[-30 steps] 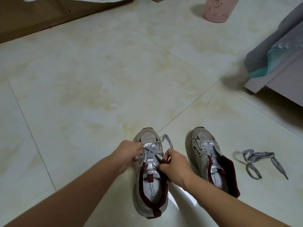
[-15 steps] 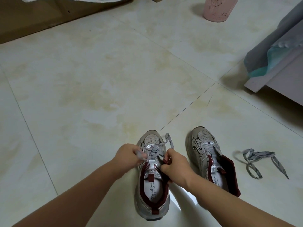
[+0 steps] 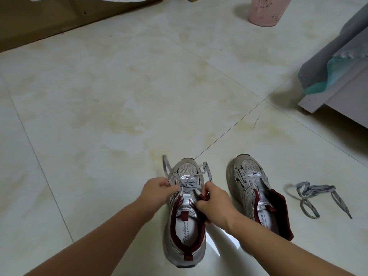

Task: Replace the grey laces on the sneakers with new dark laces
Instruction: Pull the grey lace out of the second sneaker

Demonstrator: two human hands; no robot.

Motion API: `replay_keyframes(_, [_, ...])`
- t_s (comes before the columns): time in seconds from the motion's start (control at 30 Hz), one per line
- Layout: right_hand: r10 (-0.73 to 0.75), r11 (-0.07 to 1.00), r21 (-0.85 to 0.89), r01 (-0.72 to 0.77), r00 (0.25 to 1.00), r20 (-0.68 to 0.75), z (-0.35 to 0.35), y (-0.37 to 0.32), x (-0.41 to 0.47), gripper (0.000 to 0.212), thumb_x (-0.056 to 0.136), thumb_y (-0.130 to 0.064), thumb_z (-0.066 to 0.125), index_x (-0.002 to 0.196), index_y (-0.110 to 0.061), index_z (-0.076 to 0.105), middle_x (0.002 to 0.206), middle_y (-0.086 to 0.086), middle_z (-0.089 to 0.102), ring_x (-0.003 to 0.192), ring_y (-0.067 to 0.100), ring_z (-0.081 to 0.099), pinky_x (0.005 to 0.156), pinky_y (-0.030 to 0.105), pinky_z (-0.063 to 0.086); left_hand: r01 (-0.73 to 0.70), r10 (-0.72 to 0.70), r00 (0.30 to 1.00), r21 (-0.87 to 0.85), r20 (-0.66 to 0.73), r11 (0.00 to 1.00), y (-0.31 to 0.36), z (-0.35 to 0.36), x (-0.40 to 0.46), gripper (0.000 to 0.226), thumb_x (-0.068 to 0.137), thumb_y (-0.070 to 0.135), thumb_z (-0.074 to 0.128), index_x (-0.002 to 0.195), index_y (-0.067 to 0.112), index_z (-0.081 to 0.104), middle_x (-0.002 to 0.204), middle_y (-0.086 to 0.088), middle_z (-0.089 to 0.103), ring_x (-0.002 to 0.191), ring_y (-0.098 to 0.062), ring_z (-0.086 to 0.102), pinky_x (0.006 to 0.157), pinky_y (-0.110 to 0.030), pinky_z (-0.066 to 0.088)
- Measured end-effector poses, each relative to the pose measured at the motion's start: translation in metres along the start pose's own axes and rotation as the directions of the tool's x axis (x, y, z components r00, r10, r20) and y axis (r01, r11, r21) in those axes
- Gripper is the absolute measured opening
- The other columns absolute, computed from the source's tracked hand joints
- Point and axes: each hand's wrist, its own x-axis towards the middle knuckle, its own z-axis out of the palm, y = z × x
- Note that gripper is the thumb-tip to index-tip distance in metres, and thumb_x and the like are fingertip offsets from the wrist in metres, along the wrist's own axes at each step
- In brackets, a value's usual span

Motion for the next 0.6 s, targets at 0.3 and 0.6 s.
replay_keyframes(0.3, [-0.002,1.0,-0.016,0.002,1.0,-0.014,0.002,0.004,0.003,0.022,0.075,-0.006,0.056,0.069,-0.017,0.037,0.063,0.004,0.049,0.056,0.025,0.048,0.056,0.037,0.047,-0.077,-0.041,0.957,-0.387,-0.287,0.919,0.022,-0.013,0.007,0.019,0.097,0.004,0.037,0.08,0.007,0.045,0.068,-0.008,0.052,0.055,-0.018,0.054,0.045,-0.02,0.051])
replay_keyframes(0.6, [0.006,1.0,-0.027,-0.006,1.0,-0.004,0.0,0.003,0.001,0.022,0.075,-0.009,0.056,0.07,-0.018,0.037,0.066,0.004,0.05,0.062,0.025,0.048,0.064,0.042,0.05,-0.012,0.007,1.0,-0.214,-0.024,0.977,0.018,-0.011,-0.001,0.025,0.091,-0.006,0.044,0.072,0.007,0.054,0.066,-0.008,0.05,0.056,-0.02,0.05,0.053,-0.028,0.044])
